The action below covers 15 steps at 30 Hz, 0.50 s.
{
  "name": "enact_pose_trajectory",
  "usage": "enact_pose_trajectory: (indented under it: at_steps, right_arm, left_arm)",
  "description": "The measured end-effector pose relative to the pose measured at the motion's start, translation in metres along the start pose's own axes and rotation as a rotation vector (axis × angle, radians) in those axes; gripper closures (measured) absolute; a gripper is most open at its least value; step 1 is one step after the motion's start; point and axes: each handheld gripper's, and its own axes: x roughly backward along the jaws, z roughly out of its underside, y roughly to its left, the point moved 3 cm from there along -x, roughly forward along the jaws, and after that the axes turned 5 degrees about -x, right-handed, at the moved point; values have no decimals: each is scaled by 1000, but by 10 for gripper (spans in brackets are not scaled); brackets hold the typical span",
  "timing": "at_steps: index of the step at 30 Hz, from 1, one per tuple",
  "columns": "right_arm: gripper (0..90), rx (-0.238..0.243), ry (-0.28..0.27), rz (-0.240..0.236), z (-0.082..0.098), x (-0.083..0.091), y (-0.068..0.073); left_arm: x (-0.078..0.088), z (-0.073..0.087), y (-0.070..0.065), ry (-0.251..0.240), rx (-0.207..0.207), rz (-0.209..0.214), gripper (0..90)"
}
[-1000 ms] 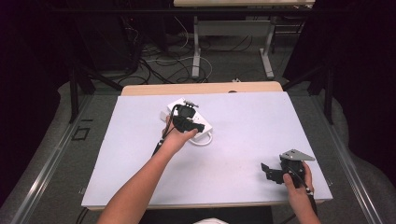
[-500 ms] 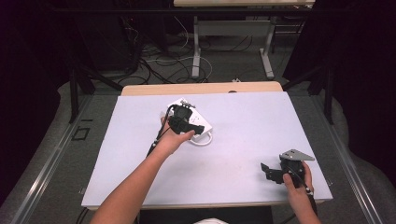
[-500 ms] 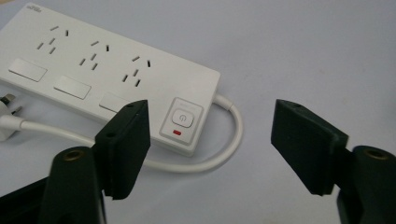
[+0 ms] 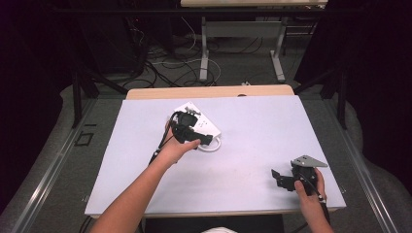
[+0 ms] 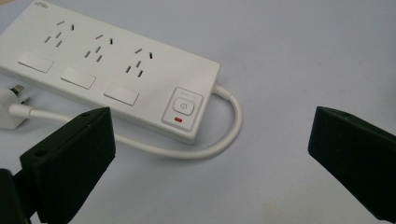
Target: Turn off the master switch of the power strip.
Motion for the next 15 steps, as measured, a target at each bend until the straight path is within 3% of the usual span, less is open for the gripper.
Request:
enact_pose_trajectory:
  at_steps: [15]
  right_arm:
    - [155,2,-1,0,0,0,1]
  left_arm:
    - [18,24,6,-44,16,-24,4]
